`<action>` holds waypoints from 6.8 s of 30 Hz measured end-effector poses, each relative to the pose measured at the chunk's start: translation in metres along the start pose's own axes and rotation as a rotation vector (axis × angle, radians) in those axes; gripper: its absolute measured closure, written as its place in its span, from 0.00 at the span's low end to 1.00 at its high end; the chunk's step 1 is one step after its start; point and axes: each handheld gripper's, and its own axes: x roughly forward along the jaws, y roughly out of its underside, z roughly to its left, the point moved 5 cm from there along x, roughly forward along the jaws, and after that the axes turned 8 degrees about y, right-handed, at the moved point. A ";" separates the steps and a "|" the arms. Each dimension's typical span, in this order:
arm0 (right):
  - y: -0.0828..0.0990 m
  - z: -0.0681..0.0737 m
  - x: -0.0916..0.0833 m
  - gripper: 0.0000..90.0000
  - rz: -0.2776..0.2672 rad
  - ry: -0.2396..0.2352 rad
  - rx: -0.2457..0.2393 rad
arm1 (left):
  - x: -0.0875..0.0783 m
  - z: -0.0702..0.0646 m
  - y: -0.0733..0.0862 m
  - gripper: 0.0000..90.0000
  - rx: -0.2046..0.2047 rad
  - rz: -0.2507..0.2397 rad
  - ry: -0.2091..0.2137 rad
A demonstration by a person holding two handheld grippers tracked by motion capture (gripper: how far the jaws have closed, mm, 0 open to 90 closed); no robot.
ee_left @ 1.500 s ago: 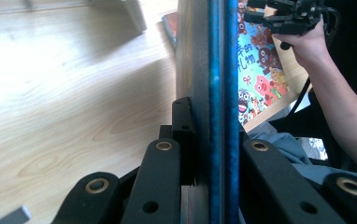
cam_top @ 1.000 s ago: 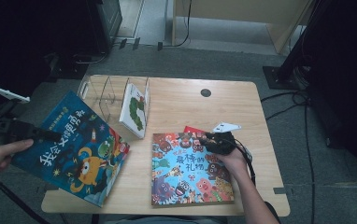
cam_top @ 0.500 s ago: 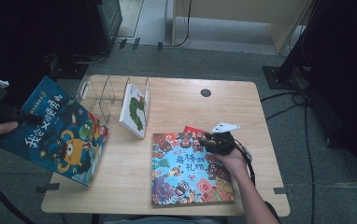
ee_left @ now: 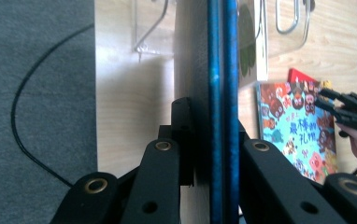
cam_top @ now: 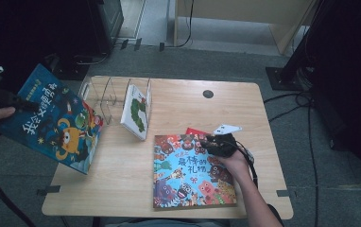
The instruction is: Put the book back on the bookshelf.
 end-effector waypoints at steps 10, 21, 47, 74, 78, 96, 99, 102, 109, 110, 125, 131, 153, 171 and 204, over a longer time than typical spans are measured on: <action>0.000 0.002 0.001 0.65 0.003 -0.005 -0.015 | 0.013 0.000 -0.027 0.92 -0.003 -0.034 -0.007; 0.004 0.003 -0.002 0.65 0.008 -0.005 -0.015 | 0.036 0.001 -0.059 0.92 -0.005 -0.069 -0.004; 0.019 0.002 -0.022 0.64 -0.007 0.027 -0.007 | 0.053 0.014 -0.084 0.74 0.035 -0.076 -0.001; 0.008 -0.007 -0.018 0.64 -0.068 0.019 0.024 | 0.033 0.025 -0.007 0.54 0.048 -0.103 0.031; 0.004 -0.010 -0.016 0.64 -0.049 0.004 0.040 | 0.040 0.024 0.011 0.54 0.054 -0.095 0.025; 0.000 -0.019 -0.015 0.64 -0.057 0.014 0.057 | 0.083 0.000 0.078 0.52 0.131 -0.075 0.067; 0.001 -0.019 -0.015 0.64 -0.053 0.017 0.060 | 0.096 -0.005 0.083 0.52 0.144 -0.067 0.082; 0.002 -0.021 -0.016 0.64 -0.051 0.020 0.062 | 0.109 -0.012 0.086 0.53 0.155 -0.054 0.100; 0.005 -0.022 -0.019 0.64 -0.047 0.026 0.071 | 0.138 -0.035 0.087 0.53 0.215 -0.023 0.110; 0.006 -0.023 -0.020 0.64 -0.042 0.025 0.070 | 0.142 -0.038 0.087 0.53 0.223 -0.020 0.117; 0.022 -0.030 -0.031 0.68 -0.033 0.063 0.092 | 0.204 -0.075 0.082 0.54 0.318 0.046 0.160; 0.031 -0.039 -0.038 0.91 -0.021 0.124 0.098 | 0.223 -0.084 0.084 0.56 0.347 0.059 0.181; 0.041 -0.052 -0.032 1.00 0.028 0.184 0.146 | 0.255 -0.098 0.118 0.94 0.412 0.071 0.211; 0.037 -0.052 -0.025 1.00 0.037 0.182 0.157 | 0.296 -0.100 0.156 0.99 0.393 0.116 0.246; 0.016 -0.048 -0.002 1.00 0.044 0.182 0.168 | 0.309 -0.105 0.184 1.00 0.374 0.120 0.251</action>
